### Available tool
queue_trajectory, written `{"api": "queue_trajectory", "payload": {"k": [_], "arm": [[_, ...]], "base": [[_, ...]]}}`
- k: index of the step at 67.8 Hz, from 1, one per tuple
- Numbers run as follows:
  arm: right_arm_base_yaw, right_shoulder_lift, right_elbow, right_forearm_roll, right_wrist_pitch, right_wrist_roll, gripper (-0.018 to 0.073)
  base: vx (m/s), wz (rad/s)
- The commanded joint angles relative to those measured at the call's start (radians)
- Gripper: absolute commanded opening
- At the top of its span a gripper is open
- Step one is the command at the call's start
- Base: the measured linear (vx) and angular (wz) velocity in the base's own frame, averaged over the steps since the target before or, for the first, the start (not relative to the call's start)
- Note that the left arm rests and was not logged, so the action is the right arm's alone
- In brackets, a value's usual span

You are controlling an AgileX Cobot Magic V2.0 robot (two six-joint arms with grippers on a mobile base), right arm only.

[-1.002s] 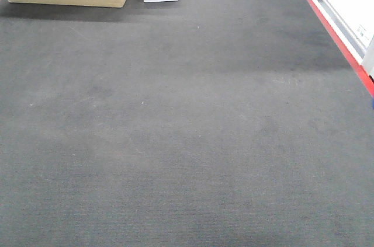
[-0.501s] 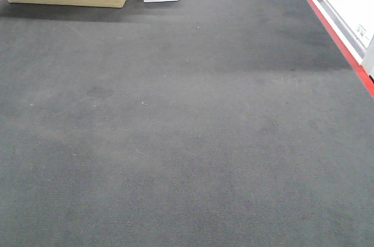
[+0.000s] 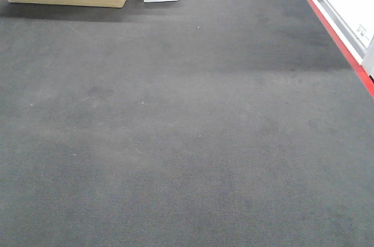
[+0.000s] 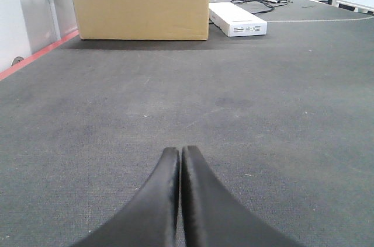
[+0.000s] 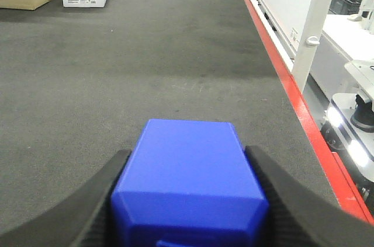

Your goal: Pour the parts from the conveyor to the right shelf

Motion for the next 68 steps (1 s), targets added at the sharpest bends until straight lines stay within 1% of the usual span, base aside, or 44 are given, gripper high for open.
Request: {"api": "queue_trajectory", "payload": {"k": [1,68], "arm": [[-0.004,0.009,-0.027,-0.002,-0.081,0.001,-0.0006],[-0.004,0.009,-0.027,-0.002,-0.081,0.001,-0.0006]], "base": [[0.0,0.0],[0.0,0.0]]}}
